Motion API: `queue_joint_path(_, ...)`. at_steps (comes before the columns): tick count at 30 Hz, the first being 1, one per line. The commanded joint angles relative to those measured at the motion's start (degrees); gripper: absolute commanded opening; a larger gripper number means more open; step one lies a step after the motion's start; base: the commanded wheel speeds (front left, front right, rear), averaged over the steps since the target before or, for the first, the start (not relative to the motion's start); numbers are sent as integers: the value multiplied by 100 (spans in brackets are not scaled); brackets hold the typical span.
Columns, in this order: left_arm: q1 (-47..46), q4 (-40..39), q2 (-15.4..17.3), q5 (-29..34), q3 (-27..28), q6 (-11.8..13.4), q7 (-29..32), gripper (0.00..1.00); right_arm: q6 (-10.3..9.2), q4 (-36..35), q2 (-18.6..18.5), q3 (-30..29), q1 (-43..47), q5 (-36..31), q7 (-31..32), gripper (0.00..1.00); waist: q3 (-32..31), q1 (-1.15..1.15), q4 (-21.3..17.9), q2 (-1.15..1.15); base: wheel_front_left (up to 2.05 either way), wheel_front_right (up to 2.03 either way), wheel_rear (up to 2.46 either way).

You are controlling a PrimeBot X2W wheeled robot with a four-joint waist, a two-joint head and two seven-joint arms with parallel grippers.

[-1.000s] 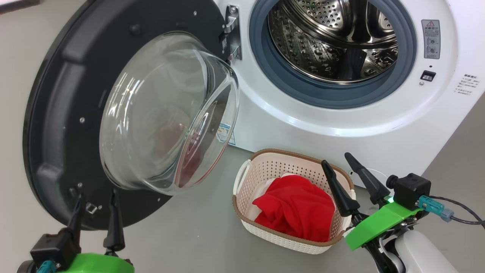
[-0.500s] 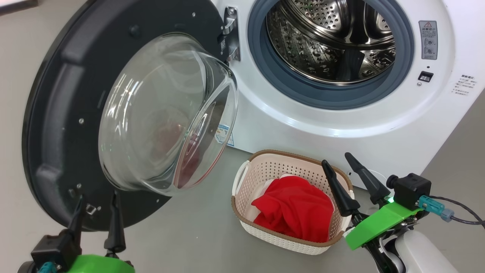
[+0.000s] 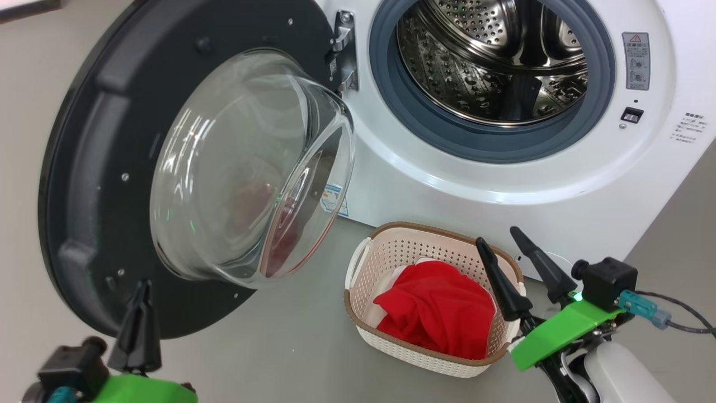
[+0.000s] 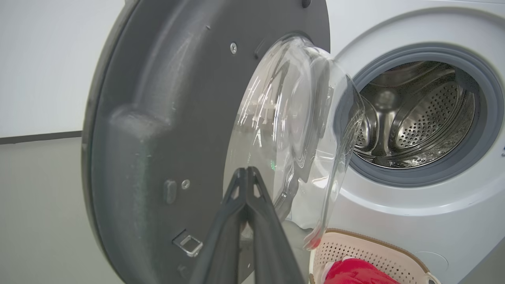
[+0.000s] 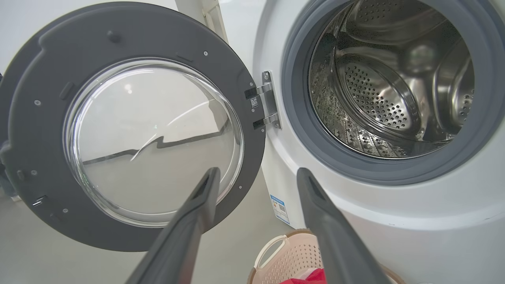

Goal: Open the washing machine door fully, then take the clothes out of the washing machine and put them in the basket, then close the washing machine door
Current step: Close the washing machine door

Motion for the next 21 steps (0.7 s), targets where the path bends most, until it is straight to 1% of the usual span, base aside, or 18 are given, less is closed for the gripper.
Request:
queue_joint_path(1, -261, -257, 183, -99, 298, -18, -39, 0, 9, -142, 7, 75, 97, 48, -69, 100, -8, 0, 24, 0, 0, 0, 0)
queue_joint_path(6, -553, -702, 419, -210, 460, -204, 24, 0, 9, -130, -10, 72, 147, 54, -69, 100, -38, 0, 105, 0, 0, 0, 0)
queue_joint_path(10, -818, -1131, 714, -343, 715, -267, 253, 0, 9, -124, -15, 62, 185, 49, -69, 100, -69, 0, 145, 0, 0, 0, 0)
queue_joint_path(11, -818, -1131, 714, -343, 715, -267, 253, 0, 9, -124, -15, 62, 185, 49, -69, 100, -69, 0, 145, 0, 0, 0, 0)
queue_joint_path(14, -1028, -1387, 937, -527, 966, -292, 491, 0, 9, -121, -6, 66, 209, 52, -69, 100, -92, 0, 165, 0, 0, 0, 0)
queue_joint_path(16, -1186, -1487, 1079, -710, 1194, -312, 626, 0, 9, -118, 6, 68, 223, 55, -69, 100, -105, 0, 174, 0, 0, 0, 0)
queue_joint_path(17, -1348, -1470, 1234, -921, 1449, -357, 738, 0, 9, -115, 17, 78, 235, 63, -69, 100, -118, 0, 173, 0, 0, 0, 0)
queue_joint_path(18, -1436, -1421, 1280, -1086, 1589, -398, 779, 0, 9, -115, 21, 84, 238, 67, -69, 100, -121, 0, 168, 0, 0, 0, 0)
queue_joint_path(19, -1436, -1421, 1280, -1086, 1589, -398, 779, 0, 9, -115, 21, 84, 238, 67, -69, 100, -121, 0, 168, 0, 0, 0, 0)
queue_joint_path(20, -1519, -1365, 1305, -1278, 1724, -437, 831, 0, 9, -115, 24, 85, 240, 71, -69, 100, -123, 0, 164, 0, 0, 0, 0)
queue_joint_path(21, -1679, -1222, 1282, -1760, 2000, -497, 961, 0, 9, -114, 29, 85, 245, 76, -69, 100, -131, 0, 156, 0, 0, 0, 0)
